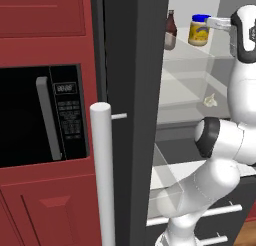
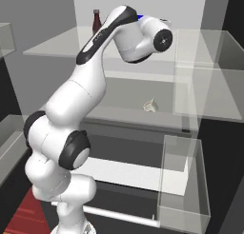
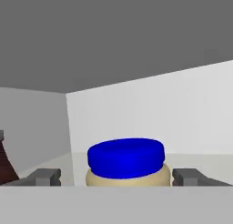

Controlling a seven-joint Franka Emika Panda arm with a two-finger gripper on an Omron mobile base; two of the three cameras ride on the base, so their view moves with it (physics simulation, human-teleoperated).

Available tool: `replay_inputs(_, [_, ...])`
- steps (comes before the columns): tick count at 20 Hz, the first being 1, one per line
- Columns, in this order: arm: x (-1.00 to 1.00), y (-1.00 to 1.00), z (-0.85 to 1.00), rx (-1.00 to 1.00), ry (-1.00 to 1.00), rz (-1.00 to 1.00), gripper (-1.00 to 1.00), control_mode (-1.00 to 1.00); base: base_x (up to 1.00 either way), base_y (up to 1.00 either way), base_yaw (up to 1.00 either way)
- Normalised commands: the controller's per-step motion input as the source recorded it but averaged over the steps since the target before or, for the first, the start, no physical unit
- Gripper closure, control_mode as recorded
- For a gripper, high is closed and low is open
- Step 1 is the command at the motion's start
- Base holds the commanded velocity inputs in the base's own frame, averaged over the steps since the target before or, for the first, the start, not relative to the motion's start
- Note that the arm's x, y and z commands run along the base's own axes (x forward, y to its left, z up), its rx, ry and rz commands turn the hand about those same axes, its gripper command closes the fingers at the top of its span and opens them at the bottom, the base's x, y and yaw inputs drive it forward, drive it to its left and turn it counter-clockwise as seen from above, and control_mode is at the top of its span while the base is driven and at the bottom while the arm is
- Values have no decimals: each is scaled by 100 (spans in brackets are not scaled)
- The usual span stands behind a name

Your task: Place the ketchup and mayonnaise from the counter to the top shelf of the fridge. If the existing items in the fridge are on the top shelf, move them to other shelves.

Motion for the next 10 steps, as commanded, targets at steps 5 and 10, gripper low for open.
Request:
replay_inputs(5, [-90,3,-1,-7,-21,0,-100,-100,0,0,0])
replay_inputs(10, [-100,24,-17,-11,-23,0,-100,-100,0,0,0])
